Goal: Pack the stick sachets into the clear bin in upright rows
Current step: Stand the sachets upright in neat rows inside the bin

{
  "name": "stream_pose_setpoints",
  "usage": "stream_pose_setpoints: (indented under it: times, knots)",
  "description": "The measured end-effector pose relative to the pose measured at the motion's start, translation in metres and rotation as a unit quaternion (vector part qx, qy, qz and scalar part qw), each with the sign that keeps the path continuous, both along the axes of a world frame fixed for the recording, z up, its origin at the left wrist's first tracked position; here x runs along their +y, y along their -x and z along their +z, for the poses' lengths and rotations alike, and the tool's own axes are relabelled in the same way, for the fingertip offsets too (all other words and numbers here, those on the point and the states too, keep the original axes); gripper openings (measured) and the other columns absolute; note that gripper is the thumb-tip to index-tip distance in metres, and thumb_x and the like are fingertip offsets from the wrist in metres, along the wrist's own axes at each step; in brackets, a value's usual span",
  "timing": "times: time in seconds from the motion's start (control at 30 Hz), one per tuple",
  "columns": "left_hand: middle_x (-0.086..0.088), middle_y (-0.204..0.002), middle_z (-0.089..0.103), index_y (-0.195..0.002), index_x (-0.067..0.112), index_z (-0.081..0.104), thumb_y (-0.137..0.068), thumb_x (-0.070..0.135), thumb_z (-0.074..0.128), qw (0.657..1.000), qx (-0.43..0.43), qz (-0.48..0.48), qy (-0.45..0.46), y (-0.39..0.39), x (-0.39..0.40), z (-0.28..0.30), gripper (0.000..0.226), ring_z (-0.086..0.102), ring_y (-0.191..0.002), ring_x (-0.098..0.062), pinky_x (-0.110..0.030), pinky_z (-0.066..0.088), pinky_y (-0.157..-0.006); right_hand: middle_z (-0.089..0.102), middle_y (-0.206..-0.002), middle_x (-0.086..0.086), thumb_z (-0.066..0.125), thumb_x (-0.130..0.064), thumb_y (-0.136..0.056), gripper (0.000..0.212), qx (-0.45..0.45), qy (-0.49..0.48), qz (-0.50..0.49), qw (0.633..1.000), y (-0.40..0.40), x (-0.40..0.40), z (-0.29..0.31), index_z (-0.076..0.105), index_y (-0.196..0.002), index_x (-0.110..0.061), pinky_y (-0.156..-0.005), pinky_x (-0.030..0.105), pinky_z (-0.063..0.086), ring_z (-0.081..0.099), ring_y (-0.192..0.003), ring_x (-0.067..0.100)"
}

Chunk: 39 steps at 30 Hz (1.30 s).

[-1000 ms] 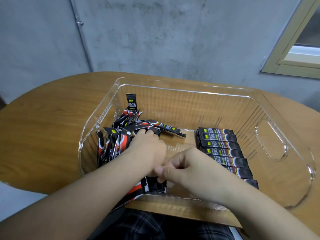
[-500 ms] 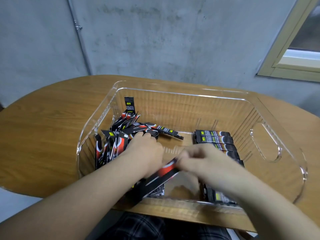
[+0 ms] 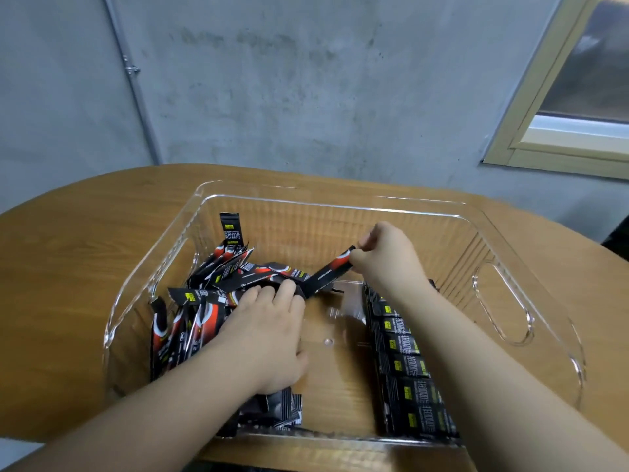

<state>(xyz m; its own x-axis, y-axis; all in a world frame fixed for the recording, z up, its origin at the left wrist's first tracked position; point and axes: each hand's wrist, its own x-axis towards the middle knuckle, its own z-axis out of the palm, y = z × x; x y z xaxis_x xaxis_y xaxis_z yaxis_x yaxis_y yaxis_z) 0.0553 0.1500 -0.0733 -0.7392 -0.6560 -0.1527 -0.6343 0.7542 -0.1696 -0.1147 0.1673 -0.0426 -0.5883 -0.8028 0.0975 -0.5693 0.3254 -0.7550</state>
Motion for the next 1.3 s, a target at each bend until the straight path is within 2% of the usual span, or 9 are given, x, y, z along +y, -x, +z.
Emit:
stream_pose_setpoints:
  times: [0.2,0.47,0.57,0.73,0.9,1.0,1.1,1.2,1.3]
  knots:
    - [-0.003,-0.152,0.006,-0.147,0.012,0.017,-0.093,0.056,0.033,1.0,0.008,0.015,0.003,0.0,-0.002,-0.003,0.072,0.022,-0.136,-0.023,-0.038,0.016,-0.115,0.06,-0.092,0.001,0.057,-0.009,-0.084,0.024,0.099,-0.061,0.046,0.992,0.0,0.003,-0.019,0.063,-0.105,-0.019,-0.053,0.022,0.039,0.051,-0.059,0.009]
    - [-0.005,-0.158,-0.003,-0.148,0.007,0.018,-0.095,0.058,0.026,0.999,-0.031,0.028,0.007,0.002,-0.003,-0.005,0.074,-0.023,-0.144,-0.024,-0.042,-0.01,-0.119,0.066,-0.098,0.006,0.054,-0.02,-0.085,0.02,0.179,-0.128,0.095,0.971,-0.008,0.007,-0.025,0.069,-0.097,-0.017,-0.074,0.03,0.05,0.06,-0.09,0.025]
    - [-0.005,-0.158,-0.014,-0.146,0.012,0.016,-0.094,0.056,0.03,0.999,-0.002,0.037,-0.015,0.002,-0.003,-0.005,0.07,-0.016,-0.146,-0.022,-0.04,-0.006,-0.119,0.061,-0.103,0.006,0.054,-0.028,-0.084,0.023,0.213,-0.146,0.119,0.959,-0.013,0.006,-0.029,0.065,-0.102,-0.017,-0.082,0.033,0.047,0.054,-0.101,0.026]
    - [-0.006,-0.159,-0.017,-0.151,0.011,-0.013,-0.094,0.059,0.022,0.998,-0.047,0.031,0.014,0.005,-0.004,-0.006,0.082,-0.012,-0.146,-0.021,-0.041,-0.004,-0.118,0.05,-0.113,0.0,0.059,-0.035,-0.084,0.033,0.283,-0.159,0.163,0.932,-0.02,0.005,-0.033,0.059,-0.115,-0.026,-0.088,0.035,0.037,0.041,-0.112,0.023]
    - [-0.016,-0.152,0.024,-0.149,0.0,0.017,-0.095,0.058,0.014,0.986,-0.131,-0.015,0.099,0.011,-0.004,-0.002,0.08,-0.004,-0.145,-0.031,-0.049,-0.025,-0.109,0.045,-0.116,0.0,0.061,-0.033,-0.085,0.038,0.312,-0.132,0.181,0.923,-0.024,0.004,-0.034,0.053,-0.12,-0.022,-0.086,0.035,0.036,0.038,-0.112,0.023]
    - [-0.019,-0.152,0.021,-0.144,-0.004,0.028,-0.096,0.055,0.017,0.985,-0.123,-0.038,0.111,0.012,-0.004,0.002,0.077,-0.012,-0.145,-0.033,-0.049,-0.03,-0.104,0.044,-0.119,0.0,0.061,-0.03,-0.085,0.042,0.307,-0.123,0.19,0.925,-0.023,0.002,-0.035,0.047,-0.123,-0.02,-0.087,0.034,0.039,0.04,-0.113,0.023]
    - [-0.012,-0.158,0.002,-0.148,0.005,0.019,-0.095,0.053,0.024,0.994,-0.07,-0.027,0.073,0.013,-0.008,0.001,0.072,-0.02,-0.144,-0.033,-0.05,-0.019,-0.113,0.043,-0.118,0.0,0.061,-0.028,-0.085,0.044,0.296,-0.129,0.204,0.924,-0.024,0.001,-0.038,0.044,-0.125,-0.018,-0.086,0.035,0.041,0.044,-0.112,0.023]
    - [-0.007,-0.159,-0.015,-0.152,0.014,-0.004,-0.094,0.053,0.029,0.997,-0.07,0.018,0.024,0.013,-0.012,-0.001,0.077,-0.013,-0.146,-0.032,-0.05,-0.007,-0.118,0.044,-0.118,0.0,0.062,-0.033,-0.085,0.048,0.299,-0.131,0.208,0.922,-0.023,0.001,-0.04,0.043,-0.127,-0.019,-0.086,0.036,0.04,0.044,-0.112,0.023]
    - [-0.008,-0.158,0.007,-0.153,0.016,0.003,-0.094,0.052,0.028,0.994,-0.096,0.046,0.027,0.014,-0.011,-0.002,0.074,0.004,-0.144,-0.032,-0.051,-0.001,-0.117,0.045,-0.123,0.001,0.058,-0.041,-0.087,0.05,0.312,-0.144,0.206,0.916,-0.021,0.001,-0.042,0.042,-0.13,-0.021,-0.093,0.036,0.037,0.039,-0.117,0.023]
